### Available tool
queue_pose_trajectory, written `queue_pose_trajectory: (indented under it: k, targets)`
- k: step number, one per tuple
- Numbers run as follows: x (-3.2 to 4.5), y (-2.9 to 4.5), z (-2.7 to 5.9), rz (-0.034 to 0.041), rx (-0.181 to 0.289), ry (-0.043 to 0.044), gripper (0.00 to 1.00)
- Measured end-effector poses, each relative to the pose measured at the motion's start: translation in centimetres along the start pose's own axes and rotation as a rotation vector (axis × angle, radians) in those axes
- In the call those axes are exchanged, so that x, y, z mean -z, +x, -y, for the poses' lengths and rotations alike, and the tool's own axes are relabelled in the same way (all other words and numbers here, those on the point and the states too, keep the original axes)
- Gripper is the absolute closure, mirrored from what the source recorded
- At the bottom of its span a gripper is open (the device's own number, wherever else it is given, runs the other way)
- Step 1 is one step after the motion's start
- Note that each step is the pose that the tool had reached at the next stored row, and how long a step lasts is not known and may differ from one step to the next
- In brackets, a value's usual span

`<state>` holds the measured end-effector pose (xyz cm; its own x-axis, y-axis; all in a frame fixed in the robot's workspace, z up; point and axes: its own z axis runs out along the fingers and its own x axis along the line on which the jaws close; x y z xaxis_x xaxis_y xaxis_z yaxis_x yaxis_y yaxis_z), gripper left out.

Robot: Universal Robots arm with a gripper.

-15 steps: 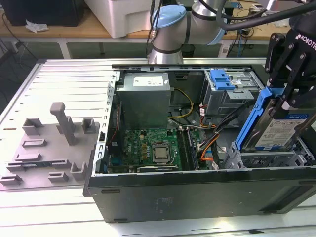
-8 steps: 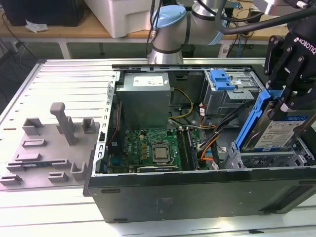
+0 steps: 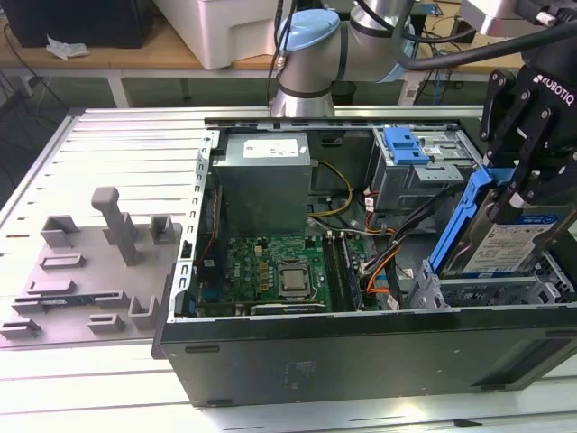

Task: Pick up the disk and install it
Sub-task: 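Insert the disk into the insertion slot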

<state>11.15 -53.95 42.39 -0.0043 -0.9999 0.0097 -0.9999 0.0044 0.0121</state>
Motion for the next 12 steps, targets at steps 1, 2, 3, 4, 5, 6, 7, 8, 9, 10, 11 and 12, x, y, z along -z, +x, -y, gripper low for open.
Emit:
queue_pose_trajectory:
  k: [1, 2, 3, 4, 5, 6, 7, 8, 9, 10, 11, 12]
  targets:
    - [-0.04, 0.00, 0.00, 0.0000, 0.000, 0.0000, 0.63]
    - [-0.09, 0.00, 0.00, 0.0000, 0.000, 0.0000, 0.63]
    - [-0.13, 0.00, 0.00, 0.0000, 0.000, 0.0000, 0.63]
    - [-0.20, 0.00, 0.00, 0.0000, 0.000, 0.0000, 0.63]
    - [-0.24, -0.01, 0.00, 0.0000, 0.000, 0.0000, 0.63]
    - [-0.29, 0.00, 0.00, 0.0000, 0.000, 0.0000, 0.63]
    - [-0.36, 0.00, 0.01, 0.0001, 0.000, 0.0000, 0.63]
    - [-0.41, 0.00, 0.01, 0.0001, 0.000, 0.0000, 0.63]
    - [-0.48, 0.00, 0.01, 0.0000, 0.000, 0.0000, 0.63]
    - [-0.53, -0.01, 0.01, 0.0000, 0.000, 0.0000, 0.63]
    - [-0.61, -0.01, 0.01, 0.0000, 0.000, 0.0000, 0.63]
    - [-0.68, -0.01, 0.01, 0.0000, 0.000, 0.0000, 0.63]
